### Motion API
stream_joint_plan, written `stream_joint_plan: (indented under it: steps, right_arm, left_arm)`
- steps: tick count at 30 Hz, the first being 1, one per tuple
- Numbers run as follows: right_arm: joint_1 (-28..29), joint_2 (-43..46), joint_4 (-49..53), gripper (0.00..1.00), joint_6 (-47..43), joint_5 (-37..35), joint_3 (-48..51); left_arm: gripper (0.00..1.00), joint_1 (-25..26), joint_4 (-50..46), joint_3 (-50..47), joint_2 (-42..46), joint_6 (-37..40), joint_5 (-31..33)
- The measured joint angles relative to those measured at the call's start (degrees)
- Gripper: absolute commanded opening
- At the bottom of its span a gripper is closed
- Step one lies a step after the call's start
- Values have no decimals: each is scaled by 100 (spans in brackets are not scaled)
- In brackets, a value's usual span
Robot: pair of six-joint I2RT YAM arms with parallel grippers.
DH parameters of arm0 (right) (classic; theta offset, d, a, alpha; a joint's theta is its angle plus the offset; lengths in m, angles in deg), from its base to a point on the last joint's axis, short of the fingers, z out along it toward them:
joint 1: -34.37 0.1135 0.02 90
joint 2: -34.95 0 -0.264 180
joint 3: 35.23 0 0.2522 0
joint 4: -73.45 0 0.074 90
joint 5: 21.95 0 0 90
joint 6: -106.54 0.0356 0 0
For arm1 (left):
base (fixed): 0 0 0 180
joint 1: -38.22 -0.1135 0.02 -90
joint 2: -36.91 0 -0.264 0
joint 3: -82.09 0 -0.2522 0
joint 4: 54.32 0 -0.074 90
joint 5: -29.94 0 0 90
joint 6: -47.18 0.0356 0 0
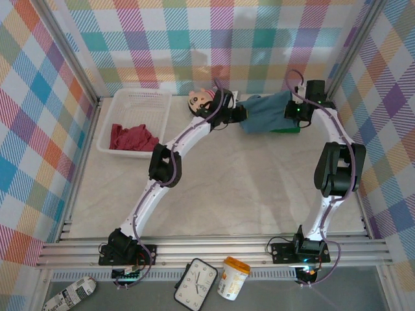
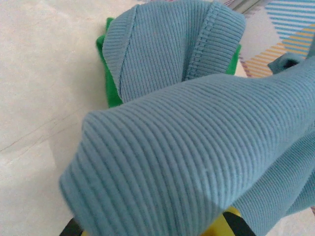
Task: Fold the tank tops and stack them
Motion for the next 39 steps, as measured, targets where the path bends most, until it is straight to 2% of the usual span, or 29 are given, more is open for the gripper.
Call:
stream_joint_plan:
  steps: [7,10,15,19,21,23,27,29,34,37,39]
  right_arm:
    - [-271,-131,-310,2,44,13,0]
    - [-369,-225,-400,3,87,46,0]
    - [-496,-555,-428,6,197,83,0]
    - [-535,-841,-433,14,350,81,0]
    - [-557,-970,-426,25,424,79,-13]
    - [-564,-1145,-354,30,452,55,-160]
    - [-575,-1447,-229,46,466,-74,-616]
    - [-575,-1506,-109,49,428,-214,-839]
    - [-614,-1451,50,57,308,-468,-1318]
    - [-634,-1193,74,60,308,-391,-1187]
    - [-597,-861,44,61,350,-225,-868]
  left_arm:
    - [18,173,1132,380,-566,66,223]
    - [35,214,1303,531,-745,87,343]
    - [56,245,1390,535,-839,146,514]
    - [63,229,1360,551,-841,179,669]
    - [65,219,1281,568,-841,199,713]
    - [66,208,1202,590,-841,256,715]
    - [69,179,723,601,-758,380,710]
    - [70,155,236,599,-614,490,710]
    - [71,39,-1285,595,212,929,721]
    - [72,-96,-2140,380,1067,1241,820]
    - [72,-245,-2544,-205,1895,1462,911]
